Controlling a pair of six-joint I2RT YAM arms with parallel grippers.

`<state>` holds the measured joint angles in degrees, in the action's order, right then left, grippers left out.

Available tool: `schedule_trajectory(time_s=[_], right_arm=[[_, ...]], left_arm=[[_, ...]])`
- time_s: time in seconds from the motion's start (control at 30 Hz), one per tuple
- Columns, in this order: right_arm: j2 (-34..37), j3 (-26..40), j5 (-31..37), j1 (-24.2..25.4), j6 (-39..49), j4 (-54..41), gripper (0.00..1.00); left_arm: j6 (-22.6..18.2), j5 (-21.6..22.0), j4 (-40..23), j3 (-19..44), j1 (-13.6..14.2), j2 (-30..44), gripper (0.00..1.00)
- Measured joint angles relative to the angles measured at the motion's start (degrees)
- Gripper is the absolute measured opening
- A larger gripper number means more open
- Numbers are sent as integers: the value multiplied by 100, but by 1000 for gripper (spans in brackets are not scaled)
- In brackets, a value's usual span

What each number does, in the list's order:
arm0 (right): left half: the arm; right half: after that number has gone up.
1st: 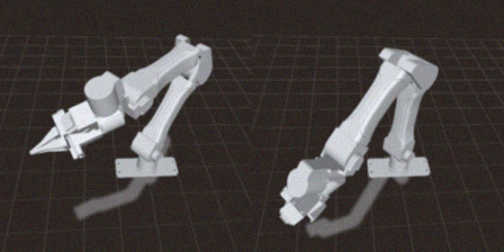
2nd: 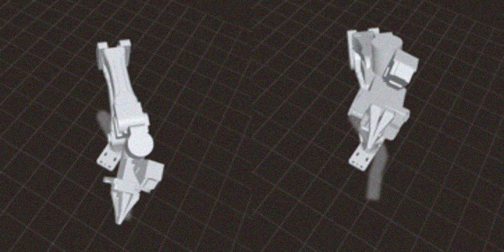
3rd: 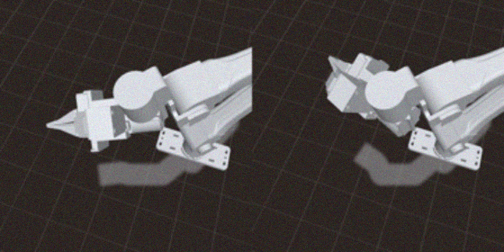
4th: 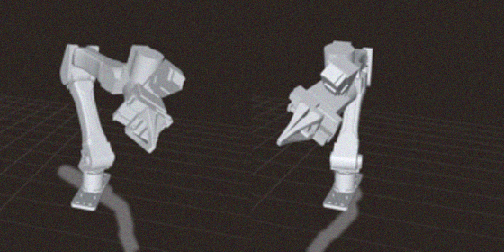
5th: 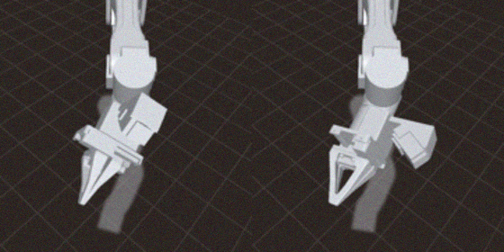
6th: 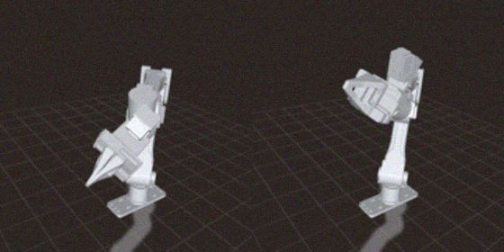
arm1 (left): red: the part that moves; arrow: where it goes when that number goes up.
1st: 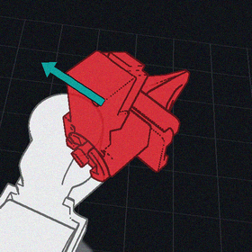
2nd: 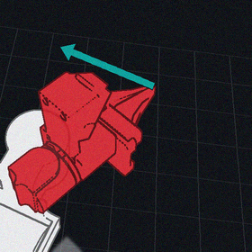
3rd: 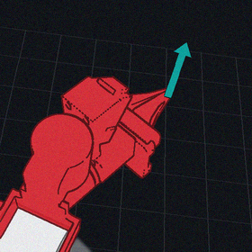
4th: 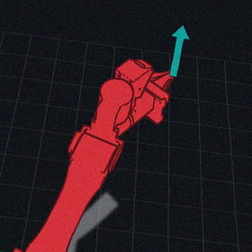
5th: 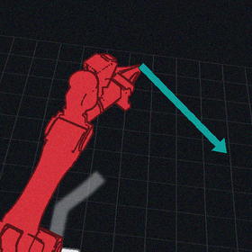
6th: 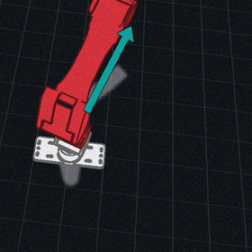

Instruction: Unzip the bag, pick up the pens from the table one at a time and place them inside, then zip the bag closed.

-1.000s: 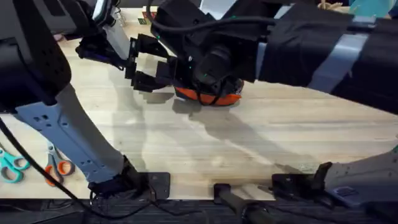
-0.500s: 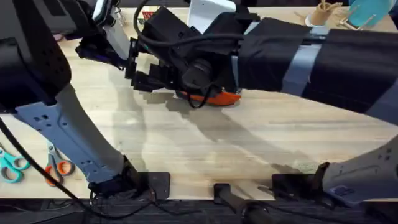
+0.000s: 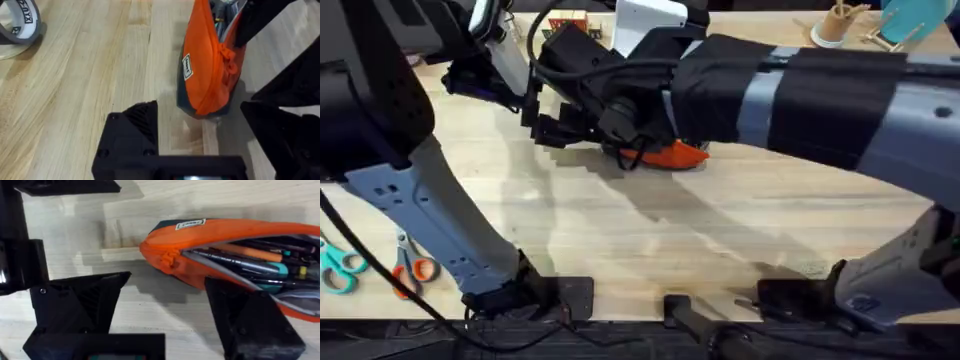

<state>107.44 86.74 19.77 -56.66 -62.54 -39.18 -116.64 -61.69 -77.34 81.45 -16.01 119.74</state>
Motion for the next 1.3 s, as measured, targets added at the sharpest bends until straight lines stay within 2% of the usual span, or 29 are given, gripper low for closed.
schedule_trajectory(time_s=[0.37, 0.7, 0.9, 1.3], right_arm=[[18, 28, 61, 43, -2, 9, 986], [305, 48, 129, 209, -4, 15, 850], [308, 48, 146, 260, -1, 0, 665], [310, 48, 143, 273, -1, 4, 364]], left_arm=[[2, 0, 0, 0, 0, -2, 993], [2, 0, 0, 0, 0, -1, 993], [1, 0, 0, 0, 0, -1, 993], [2, 0, 0, 0, 0, -1, 993]])
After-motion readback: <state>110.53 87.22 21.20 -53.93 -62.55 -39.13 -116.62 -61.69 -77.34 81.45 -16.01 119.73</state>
